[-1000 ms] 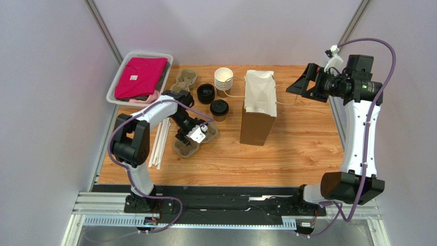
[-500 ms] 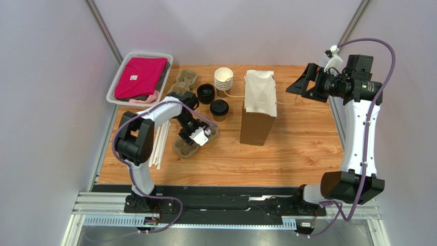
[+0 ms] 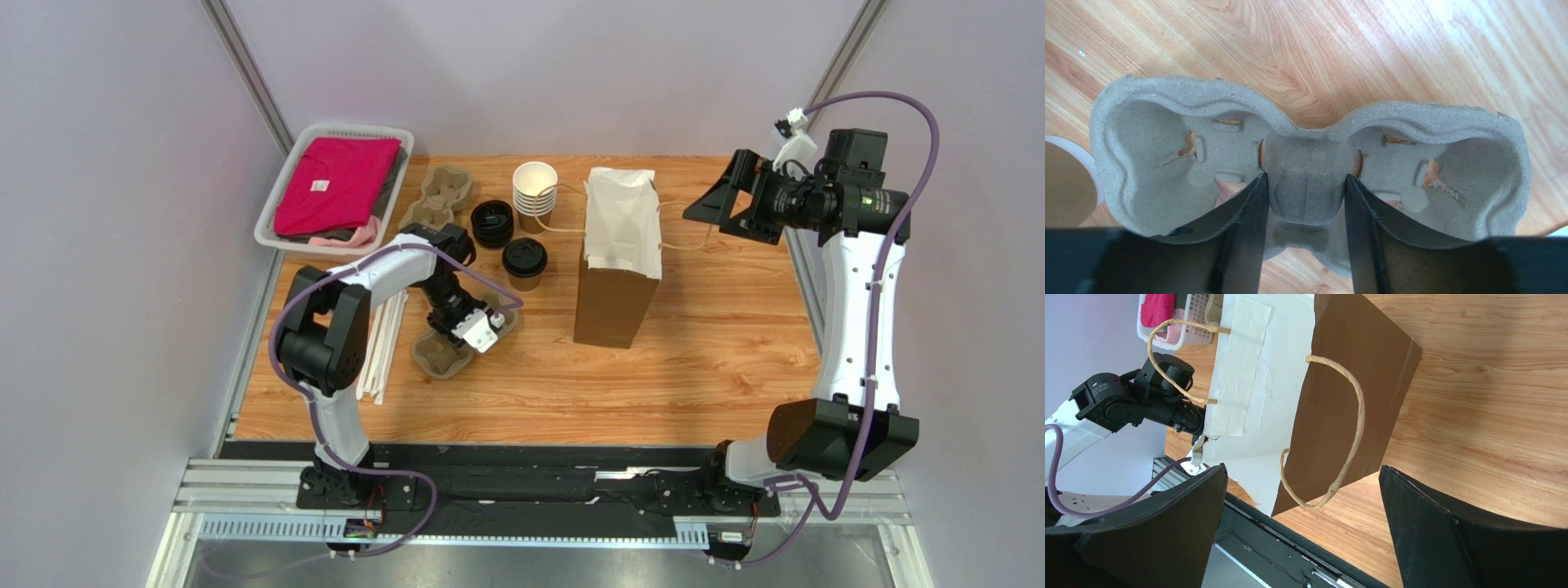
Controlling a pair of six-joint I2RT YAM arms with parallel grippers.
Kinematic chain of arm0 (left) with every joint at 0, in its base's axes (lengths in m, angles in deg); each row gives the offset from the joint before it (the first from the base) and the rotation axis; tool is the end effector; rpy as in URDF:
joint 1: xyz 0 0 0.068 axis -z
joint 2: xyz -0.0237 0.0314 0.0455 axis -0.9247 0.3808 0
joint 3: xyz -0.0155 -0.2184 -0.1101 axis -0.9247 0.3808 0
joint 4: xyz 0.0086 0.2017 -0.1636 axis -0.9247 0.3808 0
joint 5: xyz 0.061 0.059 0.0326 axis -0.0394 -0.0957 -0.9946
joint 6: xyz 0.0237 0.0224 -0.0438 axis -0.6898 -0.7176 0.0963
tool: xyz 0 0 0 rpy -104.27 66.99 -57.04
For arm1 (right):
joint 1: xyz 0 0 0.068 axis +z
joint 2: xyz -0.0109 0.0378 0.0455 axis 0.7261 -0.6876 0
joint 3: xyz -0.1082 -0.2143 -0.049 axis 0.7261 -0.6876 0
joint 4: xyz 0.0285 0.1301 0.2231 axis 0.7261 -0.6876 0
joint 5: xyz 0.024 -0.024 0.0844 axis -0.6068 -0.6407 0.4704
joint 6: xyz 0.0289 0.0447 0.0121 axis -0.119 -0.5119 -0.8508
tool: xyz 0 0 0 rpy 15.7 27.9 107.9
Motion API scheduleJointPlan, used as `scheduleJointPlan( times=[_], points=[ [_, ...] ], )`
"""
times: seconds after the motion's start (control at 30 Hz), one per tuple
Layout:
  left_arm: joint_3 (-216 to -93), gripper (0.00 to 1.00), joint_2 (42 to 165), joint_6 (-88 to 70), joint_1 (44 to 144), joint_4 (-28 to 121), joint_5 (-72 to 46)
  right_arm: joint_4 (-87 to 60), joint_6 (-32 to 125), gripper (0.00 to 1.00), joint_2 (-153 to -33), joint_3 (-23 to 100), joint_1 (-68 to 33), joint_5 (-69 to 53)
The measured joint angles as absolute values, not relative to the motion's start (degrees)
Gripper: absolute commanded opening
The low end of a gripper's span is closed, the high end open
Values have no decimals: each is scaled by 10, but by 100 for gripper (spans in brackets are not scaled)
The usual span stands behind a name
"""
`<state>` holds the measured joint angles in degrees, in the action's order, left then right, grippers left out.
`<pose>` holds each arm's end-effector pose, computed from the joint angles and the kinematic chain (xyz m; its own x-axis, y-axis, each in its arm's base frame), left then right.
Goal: Pack the takeout coffee
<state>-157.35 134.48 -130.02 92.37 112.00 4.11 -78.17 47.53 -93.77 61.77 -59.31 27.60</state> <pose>0.2804 -0.1467 0.1553 0.6298 0.6447 -0.4332 0.7346 -0.6756 0.0624 0.2672 -0.0349 0.3998 -0.7529 0.2490 -0.6092 -0.2039 0.7919 0.5757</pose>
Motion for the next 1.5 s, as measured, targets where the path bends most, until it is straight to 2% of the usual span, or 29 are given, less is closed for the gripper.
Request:
scheduleJointPlan(
  times=[0.17, 0.33, 0.43, 0.63, 0.77, 0.9, 1.07, 1.23, 1.33, 1.5],
  points=[
    [-1575, 45, 1321, -1282, 924, 1150, 52, -781, 475, 100, -938, 618, -593, 277],
    [-1585, 44, 1217, -1274, 924, 1213, 79, -781, 475, 100, -945, 620, -594, 279],
    [-1640, 44, 1152, -1267, 924, 1237, 104, -781, 475, 100, -946, 620, -594, 280],
    [-1889, 42, 1116, -1171, 924, 1251, 181, -780, 473, 100, -950, 629, -594, 281],
    [-2142, 42, 1177, -1023, 938, 1253, 240, -772, 469, 100, -954, 636, -594, 282],
    [-2264, 41, 1237, -848, 978, 1216, 262, -764, 462, 100, -957, 642, -594, 282],
    [-2260, 38, 1305, -705, 1056, 1126, 229, -758, 460, 100, -960, 647, -595, 282],
    [-2251, 35, 1390, -585, 1082, 1011, 181, -754, 458, 99, -958, 641, -595, 291],
    [-2223, 35, 1397, -550, 1080, 974, 158, -752, 456, 98, -949, 608, -593, 306],
    [-2142, 35, 1359, -524, 1076, 921, 136, -756, 450, 91, -939, 567, -576, 311]
  ],
)
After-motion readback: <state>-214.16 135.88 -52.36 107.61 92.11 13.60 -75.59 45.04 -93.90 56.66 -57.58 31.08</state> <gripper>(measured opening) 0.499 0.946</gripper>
